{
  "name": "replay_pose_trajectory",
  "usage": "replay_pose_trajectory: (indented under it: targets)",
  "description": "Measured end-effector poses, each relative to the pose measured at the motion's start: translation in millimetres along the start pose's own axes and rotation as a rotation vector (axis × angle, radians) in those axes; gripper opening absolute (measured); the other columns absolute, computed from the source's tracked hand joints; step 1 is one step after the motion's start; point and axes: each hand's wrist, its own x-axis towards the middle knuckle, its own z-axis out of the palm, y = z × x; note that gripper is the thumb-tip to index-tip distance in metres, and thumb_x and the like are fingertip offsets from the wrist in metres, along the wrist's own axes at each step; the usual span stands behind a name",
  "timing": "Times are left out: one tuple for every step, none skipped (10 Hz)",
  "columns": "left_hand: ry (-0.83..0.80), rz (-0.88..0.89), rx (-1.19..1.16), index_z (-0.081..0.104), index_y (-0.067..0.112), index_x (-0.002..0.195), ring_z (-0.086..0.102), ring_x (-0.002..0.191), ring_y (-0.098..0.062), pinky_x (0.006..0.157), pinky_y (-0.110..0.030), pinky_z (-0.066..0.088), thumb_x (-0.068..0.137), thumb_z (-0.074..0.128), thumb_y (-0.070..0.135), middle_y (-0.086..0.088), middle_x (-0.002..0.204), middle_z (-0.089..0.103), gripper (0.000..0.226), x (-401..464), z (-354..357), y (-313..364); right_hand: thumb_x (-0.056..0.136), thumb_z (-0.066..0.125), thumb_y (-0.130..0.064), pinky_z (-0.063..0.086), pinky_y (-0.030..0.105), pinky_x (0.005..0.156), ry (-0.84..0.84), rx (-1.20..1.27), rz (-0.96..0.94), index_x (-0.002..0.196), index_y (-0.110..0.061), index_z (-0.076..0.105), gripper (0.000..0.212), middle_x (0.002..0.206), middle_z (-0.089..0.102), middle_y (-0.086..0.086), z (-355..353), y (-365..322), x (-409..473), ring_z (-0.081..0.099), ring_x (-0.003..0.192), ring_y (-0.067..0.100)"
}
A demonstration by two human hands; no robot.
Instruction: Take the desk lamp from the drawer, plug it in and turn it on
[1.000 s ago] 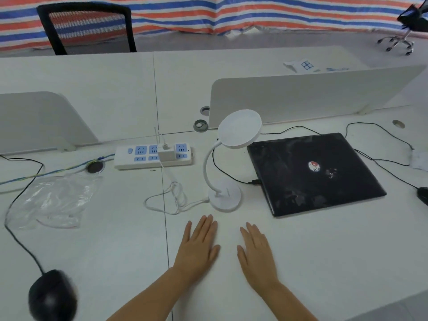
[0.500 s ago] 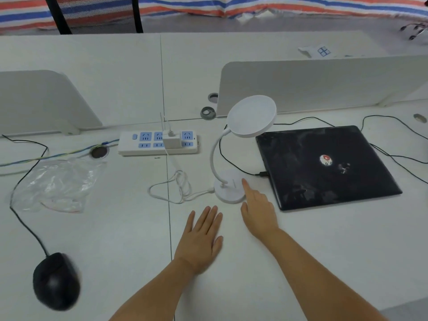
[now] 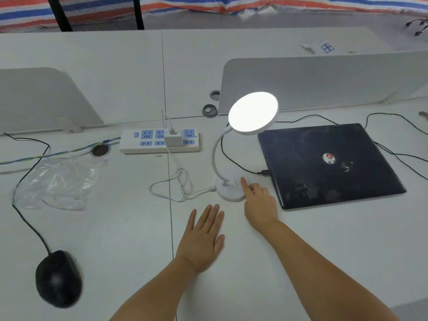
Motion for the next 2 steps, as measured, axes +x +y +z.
replay_pose_trajectory:
  targets:
    - [0.023,0.006,0.000,0.035,0.015,0.145,0.029,0.142,-0.020,0.110,-0.047,0.014,0.094,0.033,0.041,-0.003,0.154,0.033,0.058,0,0,0,0.092,0.040,-0.012,0.044,0.033,0.088,-0.010,0.010,0.003,0.152,-0.025,-0.004,0.076,0.138,0.041,0.004,-1,-2,2,0.046,0.111,0.023]
    - [0.039,-0.004,-0.003,0.036,0.014,0.145,0.030,0.142,-0.020,0.109,-0.047,0.015,0.093,0.033,0.041,-0.003,0.153,0.035,0.058,0,-2,1,0.092,0.043,-0.010,0.049,0.034,0.088,0.028,0.237,0.029,0.152,-0.026,-0.006,0.079,0.133,0.046,0.005,-17,-7,-6,0.050,0.108,0.021]
